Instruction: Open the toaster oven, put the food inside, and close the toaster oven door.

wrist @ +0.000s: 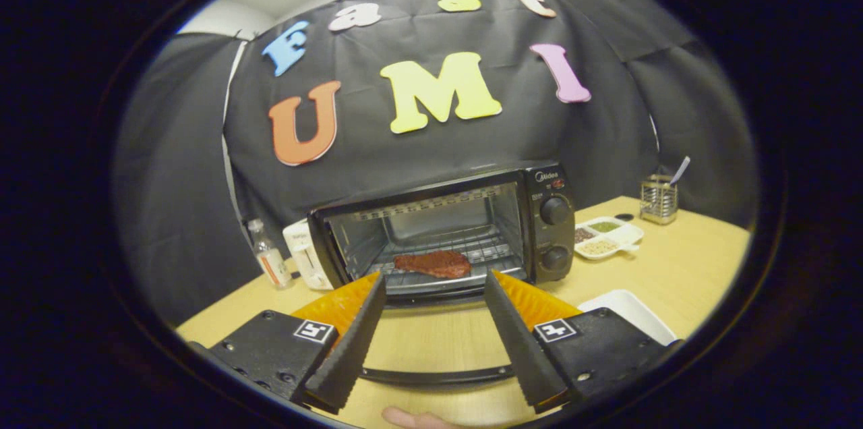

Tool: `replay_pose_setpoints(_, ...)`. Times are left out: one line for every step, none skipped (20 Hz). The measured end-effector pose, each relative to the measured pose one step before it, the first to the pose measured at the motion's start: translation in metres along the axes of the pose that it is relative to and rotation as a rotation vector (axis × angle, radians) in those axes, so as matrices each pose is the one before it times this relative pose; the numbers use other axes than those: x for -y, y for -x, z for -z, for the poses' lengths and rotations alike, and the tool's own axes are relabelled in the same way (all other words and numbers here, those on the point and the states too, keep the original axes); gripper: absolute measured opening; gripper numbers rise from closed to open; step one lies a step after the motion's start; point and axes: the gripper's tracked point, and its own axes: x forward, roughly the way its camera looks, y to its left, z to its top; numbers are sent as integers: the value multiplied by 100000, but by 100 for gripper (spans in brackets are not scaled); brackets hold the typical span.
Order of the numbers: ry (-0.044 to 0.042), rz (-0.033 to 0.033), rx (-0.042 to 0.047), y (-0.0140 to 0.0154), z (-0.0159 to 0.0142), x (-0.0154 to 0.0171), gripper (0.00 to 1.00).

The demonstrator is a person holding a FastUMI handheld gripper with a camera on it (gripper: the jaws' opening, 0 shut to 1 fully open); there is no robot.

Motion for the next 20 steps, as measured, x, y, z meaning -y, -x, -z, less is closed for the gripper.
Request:
replay_pose_setpoints(5527, 2929, -1085, 988, 429, 58, 97)
replay_pose_setpoints(4343, 2035, -1588, 1129, 349, -88, 100)
replay_pose_setpoints(3027, 921, -2551, 864, 485, -211, 100)
replay_pose_setpoints(1358, -335, -4633, 760, 896, -318, 100)
replay_pose_setpoints(-91, 269, -5240, 680, 1010, -162, 100)
replay_pose_setpoints(-1217, -675, -4860, 125, 965, -265, 100)
replay_pose_setpoints(-1263, -215, -4749, 19, 1491, -182, 100)
replay_pose_setpoints(-1078, -210, -4206, -12, 882, -141, 100)
replay_pose_setpoints(-575, -89, -2773, -103, 643, -173, 100)
replay_pose_setpoints(410, 549, -3354, -380, 683, -22, 100)
replay_pose_setpoints(241, 1923, -3356, -549, 837, 360, 100)
replay_pose_setpoints(-282, 1178, -3501, -438, 273, 224, 100)
replay_pose_setpoints(-564, 204, -3093, -617, 735, -48, 100)
replay_pose_setpoints(-14, 905, -3272, -584, 835, 192, 100)
replay_pose_setpoints(-246, 1104, -2703, -572, 581, 288, 100)
replay_pose_setpoints(-122, -839, -1991, -476, 415, -176, 100)
replay_pose_setpoints(-524, -1534, -1395, -365, 313, -366, 100)
replay_pose_setpoints(8, -395, 2278, -30, -431, 20, 100)
replay_pose_setpoints(1015, 198, -284, -340, -140, -92, 100)
replay_pose_setpoints(823, 280, -283, -23, -159, -53, 100)
